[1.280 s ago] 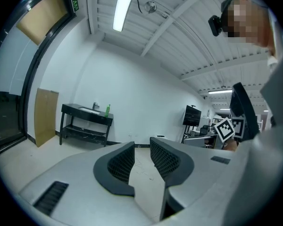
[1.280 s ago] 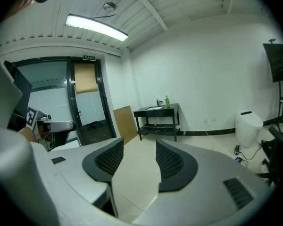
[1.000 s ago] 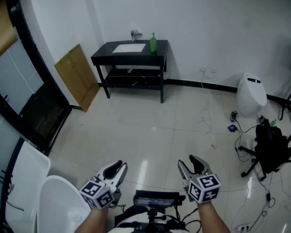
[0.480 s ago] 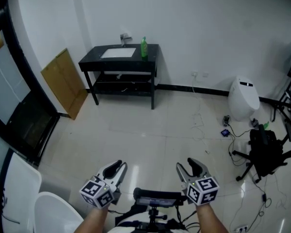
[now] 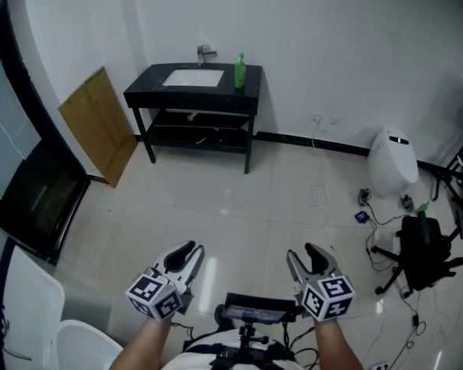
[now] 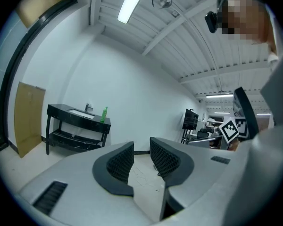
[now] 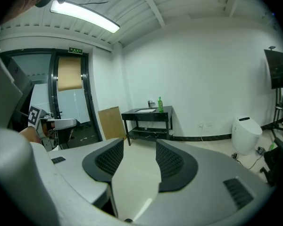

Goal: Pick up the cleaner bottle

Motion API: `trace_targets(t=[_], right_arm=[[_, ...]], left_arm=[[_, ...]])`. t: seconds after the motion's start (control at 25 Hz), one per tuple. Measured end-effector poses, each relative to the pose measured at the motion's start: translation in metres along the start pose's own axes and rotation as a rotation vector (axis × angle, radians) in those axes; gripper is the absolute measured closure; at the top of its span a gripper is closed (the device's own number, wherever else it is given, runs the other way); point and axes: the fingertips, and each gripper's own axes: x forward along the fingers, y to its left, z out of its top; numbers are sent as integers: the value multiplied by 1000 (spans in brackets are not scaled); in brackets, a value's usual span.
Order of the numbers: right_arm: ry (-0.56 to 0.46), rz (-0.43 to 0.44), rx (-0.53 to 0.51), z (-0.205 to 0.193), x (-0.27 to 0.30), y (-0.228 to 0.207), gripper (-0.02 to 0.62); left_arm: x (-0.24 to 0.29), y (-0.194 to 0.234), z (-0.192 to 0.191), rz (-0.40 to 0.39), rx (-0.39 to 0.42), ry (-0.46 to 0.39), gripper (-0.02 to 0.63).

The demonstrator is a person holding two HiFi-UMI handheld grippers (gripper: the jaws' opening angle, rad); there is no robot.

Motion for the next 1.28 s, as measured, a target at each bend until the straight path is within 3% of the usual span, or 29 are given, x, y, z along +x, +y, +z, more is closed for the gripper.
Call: trace_targets(t=[0.44, 0.8, 1.28], right_arm=[[-4, -28, -11, 26, 59, 10, 385], [-1, 44, -10, 45, 124, -6, 385], [-11, 125, -39, 105, 214, -71, 385]], left_arm=[[24, 59, 22, -14, -12, 6, 509], [64, 85, 25, 5, -26, 17, 509], [159, 123, 58, 79, -29, -17, 509]])
